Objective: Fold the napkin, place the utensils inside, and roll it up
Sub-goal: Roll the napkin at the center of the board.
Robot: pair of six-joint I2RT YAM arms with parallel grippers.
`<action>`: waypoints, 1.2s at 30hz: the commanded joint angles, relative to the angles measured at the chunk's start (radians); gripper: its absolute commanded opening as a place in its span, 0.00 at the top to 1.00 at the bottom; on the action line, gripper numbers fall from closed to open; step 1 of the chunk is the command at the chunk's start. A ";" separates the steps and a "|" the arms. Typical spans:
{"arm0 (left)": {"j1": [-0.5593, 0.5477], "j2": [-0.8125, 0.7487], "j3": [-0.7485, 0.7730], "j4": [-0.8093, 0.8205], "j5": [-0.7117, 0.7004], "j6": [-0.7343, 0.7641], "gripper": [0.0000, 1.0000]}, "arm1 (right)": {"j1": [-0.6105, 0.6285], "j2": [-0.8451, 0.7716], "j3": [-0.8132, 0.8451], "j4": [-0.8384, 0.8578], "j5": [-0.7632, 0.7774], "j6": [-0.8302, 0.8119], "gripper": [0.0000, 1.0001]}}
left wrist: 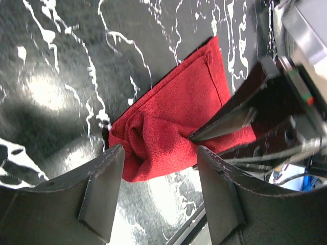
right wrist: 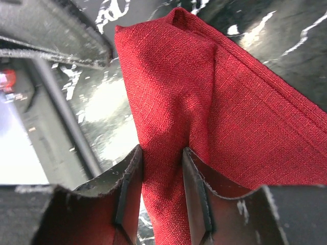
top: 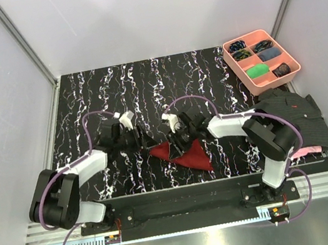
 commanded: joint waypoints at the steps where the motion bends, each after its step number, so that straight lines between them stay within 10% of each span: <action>1: -0.001 -0.076 -0.042 0.088 -0.008 0.030 0.38 | -0.036 0.064 0.027 -0.021 -0.220 0.016 0.59; 27: -0.044 0.040 -0.096 0.370 0.037 0.025 0.38 | -0.218 0.293 0.162 -0.061 -0.387 -0.040 0.61; 36: -0.061 0.115 -0.074 0.432 0.051 0.004 0.74 | -0.251 0.305 0.196 -0.109 -0.343 -0.072 0.58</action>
